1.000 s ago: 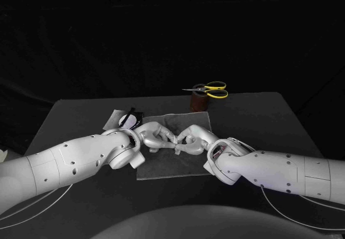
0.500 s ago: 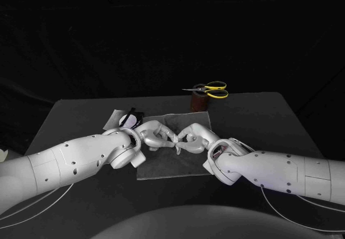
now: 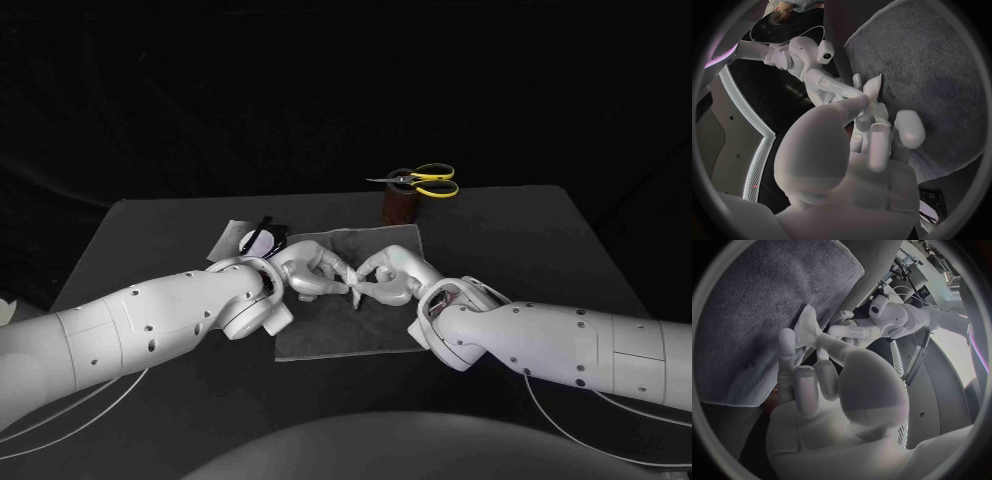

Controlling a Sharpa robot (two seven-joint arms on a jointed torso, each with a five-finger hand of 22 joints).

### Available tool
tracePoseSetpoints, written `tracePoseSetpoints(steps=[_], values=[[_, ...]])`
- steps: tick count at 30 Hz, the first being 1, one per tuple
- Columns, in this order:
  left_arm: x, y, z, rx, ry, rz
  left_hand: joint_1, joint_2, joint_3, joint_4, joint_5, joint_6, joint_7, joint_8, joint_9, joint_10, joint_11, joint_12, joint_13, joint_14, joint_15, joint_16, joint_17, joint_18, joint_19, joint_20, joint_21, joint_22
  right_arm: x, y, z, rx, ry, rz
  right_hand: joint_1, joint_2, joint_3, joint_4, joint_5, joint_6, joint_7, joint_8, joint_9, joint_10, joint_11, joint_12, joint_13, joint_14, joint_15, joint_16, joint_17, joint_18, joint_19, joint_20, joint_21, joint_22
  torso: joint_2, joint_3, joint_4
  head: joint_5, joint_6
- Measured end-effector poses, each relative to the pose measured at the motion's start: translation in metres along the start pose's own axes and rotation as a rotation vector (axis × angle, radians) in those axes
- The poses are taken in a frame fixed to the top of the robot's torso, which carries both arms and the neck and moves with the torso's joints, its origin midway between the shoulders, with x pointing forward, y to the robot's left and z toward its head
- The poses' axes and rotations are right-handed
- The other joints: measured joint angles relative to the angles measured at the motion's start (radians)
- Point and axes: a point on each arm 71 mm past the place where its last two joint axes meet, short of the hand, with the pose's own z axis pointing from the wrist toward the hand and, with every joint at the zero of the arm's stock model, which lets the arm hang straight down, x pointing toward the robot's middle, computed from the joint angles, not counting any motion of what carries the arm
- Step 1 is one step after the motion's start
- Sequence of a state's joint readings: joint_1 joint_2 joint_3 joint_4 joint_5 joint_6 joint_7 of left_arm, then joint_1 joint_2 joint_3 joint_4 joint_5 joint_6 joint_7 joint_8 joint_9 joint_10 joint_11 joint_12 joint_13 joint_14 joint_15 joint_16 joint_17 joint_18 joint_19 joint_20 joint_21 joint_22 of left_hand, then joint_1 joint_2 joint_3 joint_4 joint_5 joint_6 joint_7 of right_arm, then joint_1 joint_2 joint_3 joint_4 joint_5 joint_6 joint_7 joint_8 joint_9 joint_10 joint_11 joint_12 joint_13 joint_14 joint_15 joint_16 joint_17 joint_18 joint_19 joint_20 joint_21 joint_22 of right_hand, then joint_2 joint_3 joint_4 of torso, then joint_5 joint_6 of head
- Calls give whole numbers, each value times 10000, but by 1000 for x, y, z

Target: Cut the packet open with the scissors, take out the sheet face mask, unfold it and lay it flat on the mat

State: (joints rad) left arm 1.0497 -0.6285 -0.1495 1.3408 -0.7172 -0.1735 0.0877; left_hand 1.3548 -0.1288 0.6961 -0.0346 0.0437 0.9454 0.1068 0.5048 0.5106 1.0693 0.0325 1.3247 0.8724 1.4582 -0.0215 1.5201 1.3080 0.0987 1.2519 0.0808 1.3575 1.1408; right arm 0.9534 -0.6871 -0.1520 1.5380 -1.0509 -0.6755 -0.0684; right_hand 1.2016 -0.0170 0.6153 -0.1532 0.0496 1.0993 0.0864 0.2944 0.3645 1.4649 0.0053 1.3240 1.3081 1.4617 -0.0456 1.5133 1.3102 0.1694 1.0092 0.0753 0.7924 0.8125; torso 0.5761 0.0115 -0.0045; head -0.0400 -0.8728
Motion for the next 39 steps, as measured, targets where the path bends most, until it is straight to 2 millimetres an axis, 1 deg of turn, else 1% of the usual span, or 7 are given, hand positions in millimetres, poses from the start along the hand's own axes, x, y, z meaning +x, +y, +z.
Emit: tracePoseSetpoints(steps=[17, 29, 32, 35, 36, 38, 39], values=[[-6, 5, -3, -215, -395, 55, -314, -163, 727, -202, 29, -37, -37, 180, 216, 177, -41, 74, 155, 34, -35, 7, 0, -1, 80, -76, 88, 129, -6, -5, -3, 68, -92, 74, -1, -2, 85, 26, -39, -16, -57, 0, -2, 36, -35, 61, -4, 37, -37, 26, -29, -9, 36, -37, -3, 17, 0, 0, 1, 34, 0], [-7, 6, -4, -341, -435, 28, -354, -203, 820, -238, 29, -39, -39, 202, 221, 175, -39, 74, 173, 34, -34, 6, 0, -1, 79, -76, 88, 148, -9, -8, -4, 215, -199, 343, -44, 38, 100, 13, -60, -2, -65, 0, -1, 35, -35, 61, -6, 49, -48, 25, -25, -17, 36, -37, -4, 29, 1, 3, 3, 38, 0], [-7, 7, -4, -362, -432, 10, -354, -203, 837, -234, 29, -40, -40, 220, 220, 175, -39, 74, 170, 34, -34, 6, 0, -1, 79, -76, 87, 148, -10, -9, -4, 266, -208, 440, -55, 49, 139, 24, -78, 0, -67, 0, -1, 35, -35, 60, -5, 48, -48, 25, -19, -74, 36, -37, -4, 29, 2, 2, 3, 41, 0], [-7, 7, -4, -371, -420, -42, -534, -248, 837, -234, 29, -66, -46, 226, 220, -72, -52, -66, -298, 32, -33, 5, 0, -1, 79, -76, 87, 109, -10, -9, -4, 295, -207, 532, -56, 48, 141, 25, -67, 2, -69, 0, -2, 35, -35, 59, -1, 48, -47, 19, -19, -76, 36, -37, -5, 29, 3, 0, 3, 40, 0], [-6, 6, -4, -371, -414, -70, -634, -317, 834, -230, 30, -169, 15, 218, 220, -253, -20, -172, -524, 32, -33, 5, 0, -2, 79, -76, 87, 66, -9, -9, -4, 305, -205, 563, -56, 47, 140, 25, -47, 2, -70, 0, -1, 35, -34, 59, -1, 48, -47, 19, -20, -76, 36, -36, -5, 28, 2, 0, 4, 35, 0], [-5, 6, -3, -361, -387, -132, -817, -461, 561, -166, 31, -402, 35, 11, 175, -614, 17, -352, -932, 32, -33, 5, 0, -2, 2, -5, 38, -70, -9, -9, -3, 317, -196, 630, -70, 33, 140, 25, -46, 3, -70, 0, -1, 34, -34, 58, -1, 47, -47, 18, -19, -77, 35, -36, -5, 28, 2, 0, 5, 32, 0], [-5, 5, -3, -352, -373, -164, -928, -474, 432, -171, 30, -470, 39, -71, 120, -735, 29, -406, -1066, 32, -34, 5, 0, -2, -50, -6, -11, -135, -9, -8, -3, 319, -191, 660, -82, 21, 140, 25, -45, 3, -70, 0, -1, 35, -34, 57, -1, 47, -47, 17, -20, -78, 36, -36, -5, 28, 2, 1, 5, 31, 0]])
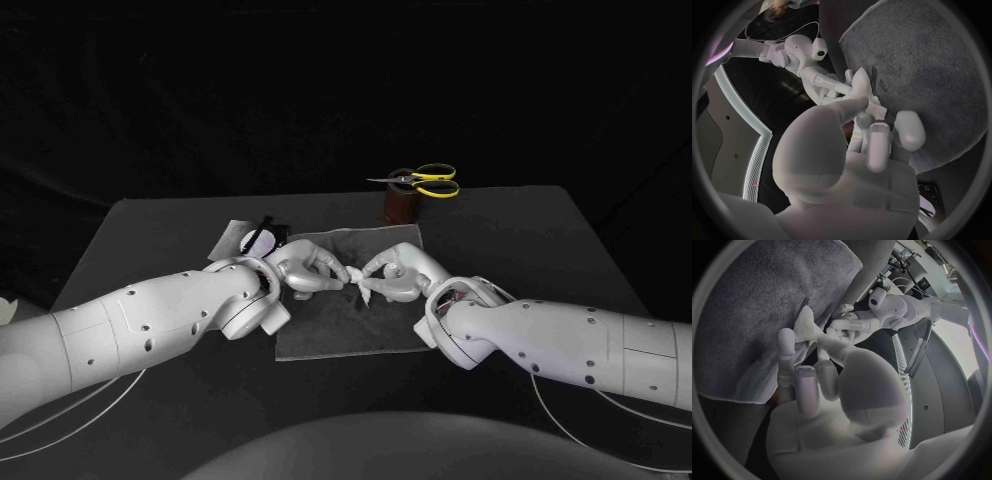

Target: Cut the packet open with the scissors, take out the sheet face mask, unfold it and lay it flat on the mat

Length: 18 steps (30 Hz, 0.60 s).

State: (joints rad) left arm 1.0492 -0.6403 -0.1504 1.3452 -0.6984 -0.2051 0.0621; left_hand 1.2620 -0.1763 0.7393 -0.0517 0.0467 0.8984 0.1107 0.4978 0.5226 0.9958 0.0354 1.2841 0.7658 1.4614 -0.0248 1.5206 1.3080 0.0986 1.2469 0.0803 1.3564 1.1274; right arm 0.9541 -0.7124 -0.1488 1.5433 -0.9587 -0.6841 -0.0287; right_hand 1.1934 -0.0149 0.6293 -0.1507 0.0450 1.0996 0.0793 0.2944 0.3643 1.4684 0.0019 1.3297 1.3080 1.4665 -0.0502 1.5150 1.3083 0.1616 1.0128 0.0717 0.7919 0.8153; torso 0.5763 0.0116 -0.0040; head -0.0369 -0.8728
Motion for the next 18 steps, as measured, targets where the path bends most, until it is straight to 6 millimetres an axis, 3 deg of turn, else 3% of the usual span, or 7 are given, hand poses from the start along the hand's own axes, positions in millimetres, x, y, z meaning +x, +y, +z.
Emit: tracePoseSetpoints(steps=[3, 7, 14, 18], values=[[2, -2, 1, 53, 51, -88, -255, -434, -598, 21, 0, -406, 100, -324, -188, -754, 119, -339, -801, -310, 130, -159, -123, 0, -368, 60, -285, -416, 1, 1, 0, -1, 20, 92, 0, 0, 0, 0, 2, 1, -1, 0, 0, 0, 0, 0, 0, 0, 1, -2, 0, -1, 0, 0, 0, -1, 0, -4, 1, -1, 0], [4, -4, 2, 136, 95, -175, -384, -773, -1343, 118, 0, -682, 250, -591, -362, -1144, 265, -441, -1159, -432, 250, -174, -325, 0, -486, 145, -389, -546, 2, 2, 1, 2, 49, 188, -3, -3, -1, 0, 5, 3, -4, 0, 0, -1, 0, -1, 1, -1, 1, -19, 0, 82, 0, 0, 0, 8, 0, -5, 0, -1, 0], [6, -7, 3, 240, 77, -269, -380, -825, -2104, 283, -1, -749, 318, -660, -490, -1206, 327, -441, -1214, -468, 287, -175, -357, 1, -463, 238, -407, -552, 4, 3, 1, 12, 82, 291, -39, -40, -2, 0, 7, 8, -7, 0, 0, -1, 1, -2, 0, -2, 2, -21, -7, 103, -1, 0, -1, 12, 0, -6, -4, 5, 0], [6, -7, 3, 248, 52, -309, -191, -760, -2263, 282, 0, -594, 208, -662, -512, -1205, 327, -441, -1189, -468, 287, -175, -341, 0, -463, 238, -408, -551, 4, 3, 2, 32, 80, 315, -51, -53, -2, 0, 7, 13, -12, 0, 0, -1, 1, -3, -3, -2, 3, -22, -10, 101, -1, 1, -1, 12, -2, -6, -4, -7, 0]])
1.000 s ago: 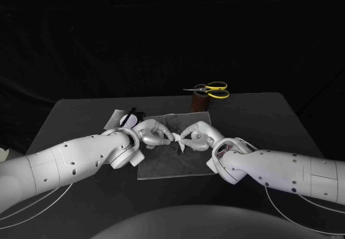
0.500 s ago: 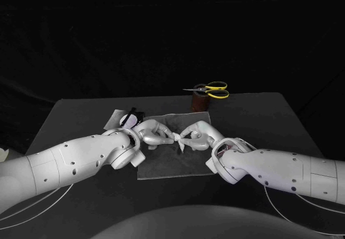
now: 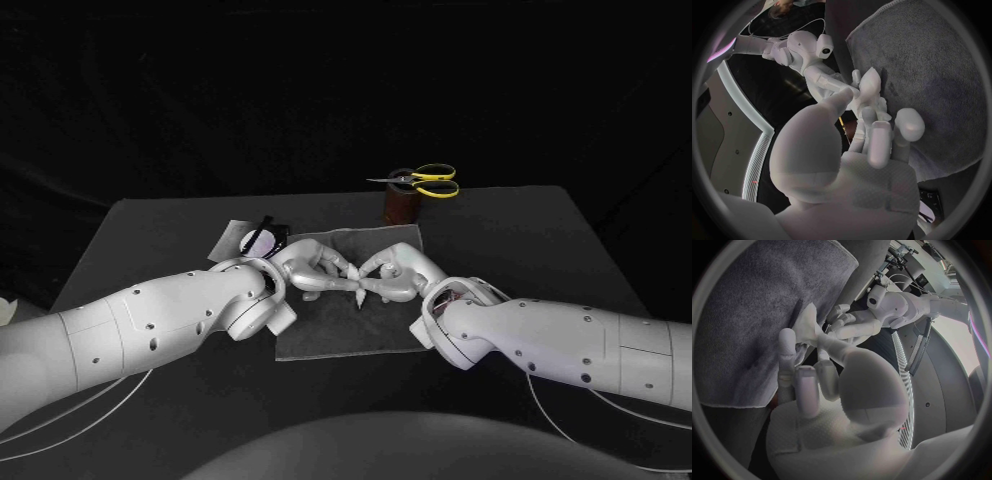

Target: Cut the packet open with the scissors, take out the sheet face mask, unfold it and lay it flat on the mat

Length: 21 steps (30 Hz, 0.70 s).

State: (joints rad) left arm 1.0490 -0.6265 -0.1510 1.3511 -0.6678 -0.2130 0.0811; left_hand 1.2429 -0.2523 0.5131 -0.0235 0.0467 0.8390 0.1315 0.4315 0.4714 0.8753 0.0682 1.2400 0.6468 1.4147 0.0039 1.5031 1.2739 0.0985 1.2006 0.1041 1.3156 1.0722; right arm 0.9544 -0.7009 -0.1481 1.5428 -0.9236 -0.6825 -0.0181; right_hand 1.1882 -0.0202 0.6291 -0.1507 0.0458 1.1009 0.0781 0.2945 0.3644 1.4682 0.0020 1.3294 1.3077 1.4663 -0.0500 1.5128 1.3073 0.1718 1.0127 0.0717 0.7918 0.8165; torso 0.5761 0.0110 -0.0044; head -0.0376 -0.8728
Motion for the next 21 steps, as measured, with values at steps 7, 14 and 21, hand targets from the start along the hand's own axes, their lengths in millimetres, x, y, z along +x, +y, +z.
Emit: tracePoseSetpoints(steps=[7, 14, 21], values=[[-1, 0, -1, 19, -27, -33, 450, 360, -48, 2, 0, 336, -83, 107, -29, 245, -127, 105, 242, 0, 0, 0, 67, 1, 15, 6, -1, 52, 0, 0, 0, 10, 11, 7, -26, -27, 1, 2, -1, 33, -32, 2, 1, 0, 0, 0, -4, -1, 1, 22, 1, -4, 0, 0, 0, -2, -2, 0, 3, -12, -1], [-2, 1, -1, 40, -99, -73, 1214, 1124, 562, -172, -1, 852, -206, 294, -38, 636, -305, 148, 616, 91, -163, -8, 141, 2, 183, -110, -1, 157, 0, 0, 1, 19, 20, 8, -26, -27, 30, 30, -14, 34, -32, 3, 1, 0, 0, -1, -2, -2, 2, 22, 4, -13, 0, 0, 38, -3, -2, 0, 3, -16, 0], [-2, 0, -1, 156, -95, -112, 1331, 1315, 1122, -260, -6, 1193, -192, 465, -79, 1028, -374, 263, 1034, 128, -200, -8, 205, 1, 221, -149, 70, 231, 0, 0, 0, 32, 46, 21, -29, -25, 30, 31, -20, 34, -32, 3, 0, 0, 0, -1, 4, -17, 17, 21, 11, -18, 0, 0, 38, 14, -1, 4, 1, -7, 0]])
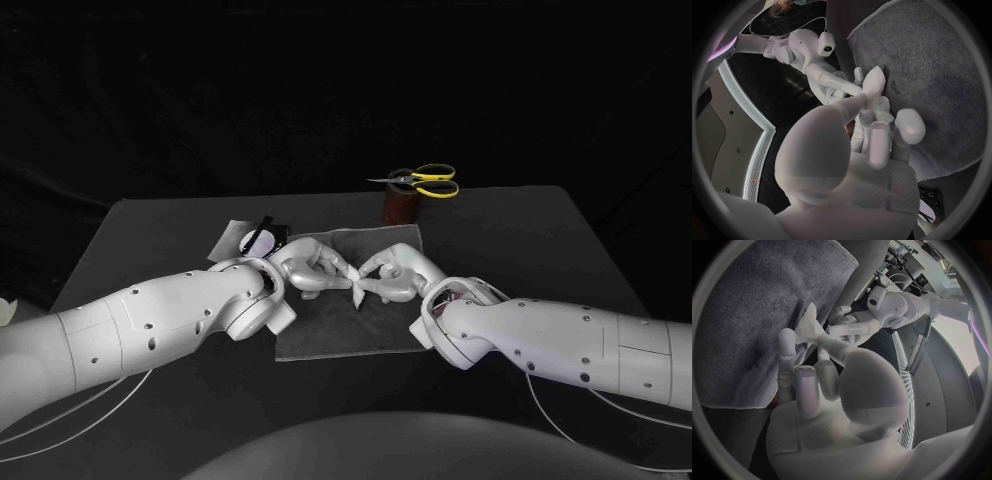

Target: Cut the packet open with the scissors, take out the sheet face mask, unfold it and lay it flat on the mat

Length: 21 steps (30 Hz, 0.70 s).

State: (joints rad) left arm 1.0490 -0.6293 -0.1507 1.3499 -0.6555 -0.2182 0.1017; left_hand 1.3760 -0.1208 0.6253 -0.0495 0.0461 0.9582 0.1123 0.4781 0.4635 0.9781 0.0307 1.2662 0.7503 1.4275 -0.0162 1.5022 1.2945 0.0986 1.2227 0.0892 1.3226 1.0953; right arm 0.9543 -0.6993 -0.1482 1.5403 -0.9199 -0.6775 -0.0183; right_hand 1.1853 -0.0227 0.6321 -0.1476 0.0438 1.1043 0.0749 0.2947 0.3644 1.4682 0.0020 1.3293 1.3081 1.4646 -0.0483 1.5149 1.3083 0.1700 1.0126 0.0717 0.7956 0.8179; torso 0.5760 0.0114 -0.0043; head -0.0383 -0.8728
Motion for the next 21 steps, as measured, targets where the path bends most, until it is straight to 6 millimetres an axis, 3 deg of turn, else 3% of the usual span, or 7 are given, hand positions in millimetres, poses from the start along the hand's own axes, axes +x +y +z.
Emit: tracePoseSetpoints(steps=[14, 16, 17, 19, 21], values=[[0, -1, 0, 111, -17, -93, -134, 129, 299, 11, -25, 32, -40, 154, 56, 165, -16, 169, 360, 3, -3, -1, 57, 0, 32, -33, 45, 39, -1, -1, 0, 32, 53, -5, -198, 10, 54, 54, -20, -4, -4, 0, 0, 0, 0, -127, -4, 25, -25, -19, -1, -9, 0, 0, -1, -2, 0, 1, -3, 5, 0], [0, -1, 0, 124, -25, -108, -192, 100, 408, -12, -38, 31, -41, 209, 56, 165, -16, 175, 392, 37, -37, 4, 68, 1, 32, -33, 45, 63, -1, -2, 0, 35, 94, -9, -319, -108, 66, 73, -20, -120, -39, 60, 2, 0, 0, -415, -8, 25, -25, -101, -4, -11, -24, 24, -41, -7, 0, 1, -3, 10, 0], [0, -1, 0, 128, -29, -114, -214, 100, 445, -33, -39, 30, -42, 245, 56, 165, -16, 210, 422, 37, -37, 41, 74, 1, 32, -33, 69, 90, -1, -2, -1, 31, 122, -8, -444, -175, -6, 152, 5, -327, 24, 217, 108, -6, 5, -592, -8, 24, -24, -179, -18, -15, -100, 60, -117, -23, 0, 1, -3, 13, 0], [-1, -1, -1, 133, -39, -126, -254, 60, 514, -44, -40, 29, -43, 251, 57, 165, -15, 226, 441, 37, -37, 41, 81, 1, 32, -33, 86, 93, -1, -2, -1, -5, 197, -3, -718, -298, -344, 215, 49, -620, 181, 259, 375, -126, 123, -913, -8, -61, 61, -310, -239, -16, -248, 102, -245, -73, 0, -3, -3, 21, 0], [-1, 0, -1, 134, -44, -139, -266, 47, 552, -30, -42, 28, -43, 277, 58, 165, -15, 226, 448, 37, -37, 41, 94, 1, 32, -33, 86, 94, -1, -2, -1, -50, 261, 5, -922, -479, -663, 278, 50, -922, 343, 16, 339, -306, 303, -1254, -35, -285, 245, -444, -561, -17, -347, 201, -388, -131, 0, -5, -2, 23, 0]])
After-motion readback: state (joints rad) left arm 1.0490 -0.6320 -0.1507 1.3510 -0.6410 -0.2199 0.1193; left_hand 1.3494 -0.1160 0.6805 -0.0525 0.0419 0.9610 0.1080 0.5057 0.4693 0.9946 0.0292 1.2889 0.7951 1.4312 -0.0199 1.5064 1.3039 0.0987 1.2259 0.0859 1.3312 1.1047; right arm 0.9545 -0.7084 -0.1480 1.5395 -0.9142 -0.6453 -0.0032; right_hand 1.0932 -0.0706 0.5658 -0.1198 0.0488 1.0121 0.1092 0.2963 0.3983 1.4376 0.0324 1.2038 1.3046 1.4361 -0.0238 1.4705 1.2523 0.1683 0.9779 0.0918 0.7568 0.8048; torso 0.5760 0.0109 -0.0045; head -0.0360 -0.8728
